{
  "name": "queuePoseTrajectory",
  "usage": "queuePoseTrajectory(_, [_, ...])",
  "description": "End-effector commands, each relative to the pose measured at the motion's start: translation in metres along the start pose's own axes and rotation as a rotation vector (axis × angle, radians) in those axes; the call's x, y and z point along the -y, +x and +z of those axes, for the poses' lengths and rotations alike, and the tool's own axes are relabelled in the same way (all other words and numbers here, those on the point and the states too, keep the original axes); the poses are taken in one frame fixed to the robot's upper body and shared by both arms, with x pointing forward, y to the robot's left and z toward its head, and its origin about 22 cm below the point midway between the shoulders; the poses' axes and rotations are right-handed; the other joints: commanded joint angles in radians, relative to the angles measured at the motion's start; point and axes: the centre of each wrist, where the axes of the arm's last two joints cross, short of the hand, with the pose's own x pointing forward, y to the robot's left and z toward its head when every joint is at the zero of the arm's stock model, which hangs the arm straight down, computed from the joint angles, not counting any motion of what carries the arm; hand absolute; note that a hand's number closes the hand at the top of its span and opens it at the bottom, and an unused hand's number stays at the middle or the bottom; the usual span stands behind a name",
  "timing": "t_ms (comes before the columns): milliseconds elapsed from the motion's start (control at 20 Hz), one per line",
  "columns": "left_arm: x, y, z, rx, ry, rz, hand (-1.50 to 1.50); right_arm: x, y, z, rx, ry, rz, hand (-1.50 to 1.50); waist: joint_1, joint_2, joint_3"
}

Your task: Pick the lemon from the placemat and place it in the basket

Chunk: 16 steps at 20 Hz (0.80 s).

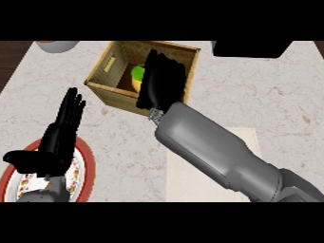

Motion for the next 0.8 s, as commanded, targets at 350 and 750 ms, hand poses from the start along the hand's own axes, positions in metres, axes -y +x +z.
queuePoseTrajectory(350, [-0.003, 0.002, -0.004, -0.003, -0.013, -0.010, 0.00, -0.019, -0.010, 0.005, -0.209, -0.023, -0.152, -1.50, 0.004, 0.005, 0.000])
queuePoseTrajectory(750, [-0.005, 0.005, 0.000, 0.009, -0.013, 0.002, 0.00, 0.000, 0.008, -0.001, -0.112, -0.213, -0.251, -1.50, -0.010, -0.005, 0.000])
